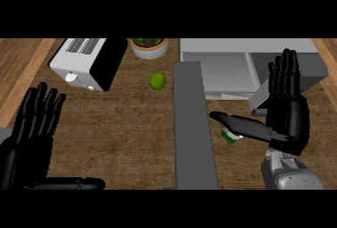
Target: Pick up the milk, place it into the microwave and close the microwave
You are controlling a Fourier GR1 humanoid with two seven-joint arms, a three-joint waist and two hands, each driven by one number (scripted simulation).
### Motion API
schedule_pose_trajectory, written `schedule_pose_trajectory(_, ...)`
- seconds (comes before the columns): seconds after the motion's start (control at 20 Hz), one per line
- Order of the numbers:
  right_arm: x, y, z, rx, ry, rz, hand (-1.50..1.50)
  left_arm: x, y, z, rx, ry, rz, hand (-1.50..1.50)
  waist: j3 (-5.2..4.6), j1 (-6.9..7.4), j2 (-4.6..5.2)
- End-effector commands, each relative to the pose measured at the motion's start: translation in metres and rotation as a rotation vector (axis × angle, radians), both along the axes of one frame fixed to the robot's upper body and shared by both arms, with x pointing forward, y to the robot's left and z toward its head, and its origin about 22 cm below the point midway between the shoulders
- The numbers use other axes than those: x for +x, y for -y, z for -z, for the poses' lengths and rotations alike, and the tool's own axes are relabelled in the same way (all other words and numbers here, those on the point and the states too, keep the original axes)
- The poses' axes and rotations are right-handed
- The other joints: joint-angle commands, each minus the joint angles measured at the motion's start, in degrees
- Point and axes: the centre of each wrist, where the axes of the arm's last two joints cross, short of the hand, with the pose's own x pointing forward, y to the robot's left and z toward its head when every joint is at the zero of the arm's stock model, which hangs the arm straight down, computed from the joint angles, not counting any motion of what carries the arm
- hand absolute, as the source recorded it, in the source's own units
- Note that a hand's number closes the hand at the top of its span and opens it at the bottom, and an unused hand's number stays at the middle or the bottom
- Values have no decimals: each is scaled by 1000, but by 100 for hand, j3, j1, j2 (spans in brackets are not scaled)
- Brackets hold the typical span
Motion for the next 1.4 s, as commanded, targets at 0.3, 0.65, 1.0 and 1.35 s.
schedule_pose_trajectory(0.3, -10, 20, 58, -17, -119, 37, -150, -30, -15, -13, -12, 19, -6, -150, 1, -8, -5)
schedule_pose_trajectory(0.65, -28, 24, 115, -32, -188, 79, -150, -45, -1, -2, -1, -14, 11, -150, 2, -5, -3)
schedule_pose_trajectory(1.0, -45, 38, 156, -27, -201, 117, -150, -43, 6, -3, 1, -2, 14, -150, 2, -18, -3)
schedule_pose_trajectory(1.35, -36, 43, 214, 3, -221, 126, -150, -58, 25, -9, -13, -3, 25, -150, 7, 18, 4)
